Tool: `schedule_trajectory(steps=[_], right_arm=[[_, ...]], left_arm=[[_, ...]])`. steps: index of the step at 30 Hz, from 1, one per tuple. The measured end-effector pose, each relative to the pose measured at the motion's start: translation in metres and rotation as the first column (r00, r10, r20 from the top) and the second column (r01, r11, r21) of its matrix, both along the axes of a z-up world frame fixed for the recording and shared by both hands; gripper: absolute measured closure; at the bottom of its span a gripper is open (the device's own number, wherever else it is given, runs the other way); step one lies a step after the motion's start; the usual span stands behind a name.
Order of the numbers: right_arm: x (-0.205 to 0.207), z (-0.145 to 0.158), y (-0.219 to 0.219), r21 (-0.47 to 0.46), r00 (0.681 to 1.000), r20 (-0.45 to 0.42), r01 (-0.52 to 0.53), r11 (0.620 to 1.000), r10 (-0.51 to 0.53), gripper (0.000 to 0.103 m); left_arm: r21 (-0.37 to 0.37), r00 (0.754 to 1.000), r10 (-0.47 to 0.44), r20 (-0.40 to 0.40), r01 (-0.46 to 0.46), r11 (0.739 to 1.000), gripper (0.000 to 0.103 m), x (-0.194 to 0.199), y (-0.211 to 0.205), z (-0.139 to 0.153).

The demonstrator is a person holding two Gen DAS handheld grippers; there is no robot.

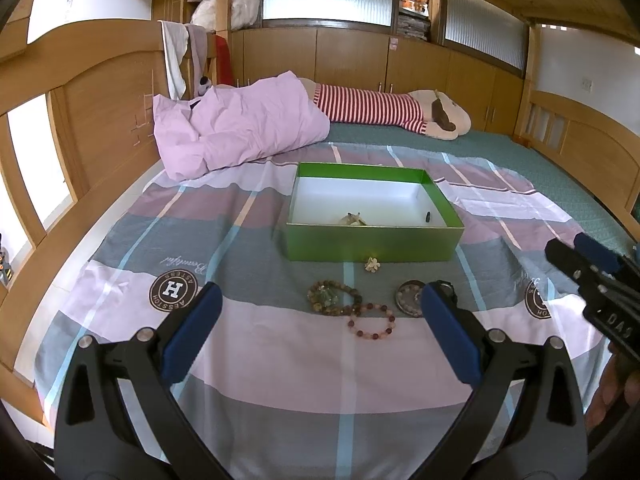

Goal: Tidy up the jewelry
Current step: 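Withdraw both grippers and move the right gripper toward the black sunglasses, then close the right gripper on the black sunglasses and lift them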

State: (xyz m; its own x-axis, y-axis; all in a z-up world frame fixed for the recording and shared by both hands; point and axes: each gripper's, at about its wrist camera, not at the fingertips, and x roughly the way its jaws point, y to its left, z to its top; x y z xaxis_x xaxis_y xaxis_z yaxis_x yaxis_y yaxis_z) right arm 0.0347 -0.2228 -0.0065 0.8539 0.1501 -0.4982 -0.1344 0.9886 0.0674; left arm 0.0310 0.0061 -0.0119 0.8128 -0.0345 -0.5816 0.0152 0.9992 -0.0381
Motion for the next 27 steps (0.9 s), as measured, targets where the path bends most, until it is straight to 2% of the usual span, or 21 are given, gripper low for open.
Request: schedule_trajectory(steps=[7,11,17,20,25,27], right_arm=[[0.043,-0.051,0.013,0.027,0.984,-0.172,-0.034,0.999,0.038,0.038],[0.071,-0.082,0.026,-0.010,0.969,-0.242,-0.049,0.999,0.045,0.038],[0.098,-0.109,0.028,0.000,0.950,-0.312,-0.025,1.000,0.024,0.039],[0.112,-0.119,0.031,-0.019,0.944,-0.330,-0.026,0.999,0.018,0.046],[0.128,-0.137,0.027,-0.037,0.927,-0.375,0.004,0.999,-0.018,0.050],[0.134,-0.144,0.023,-0.014,0.909,-0.416,0.009,1.000,-0.014,0.061]], left_arm=[[-0.021,1.000,0.019,-0.008,-0.019,1.000,0.005,0.007,0.008,-0.001],[-0.031,1.000,0.026,-0.016,-0.026,0.999,0.005,0.010,0.012,-0.003],[-0.032,0.999,0.032,-0.030,-0.033,0.999,0.005,0.015,0.015,-0.006],[-0.036,0.999,0.035,-0.036,-0.036,0.999,0.005,0.016,0.018,-0.008],[-0.034,0.999,0.030,-0.041,-0.032,0.999,0.005,0.018,0.020,-0.008],[-0.030,0.999,0.028,-0.040,-0.029,0.999,0.005,0.019,0.020,-0.008]])
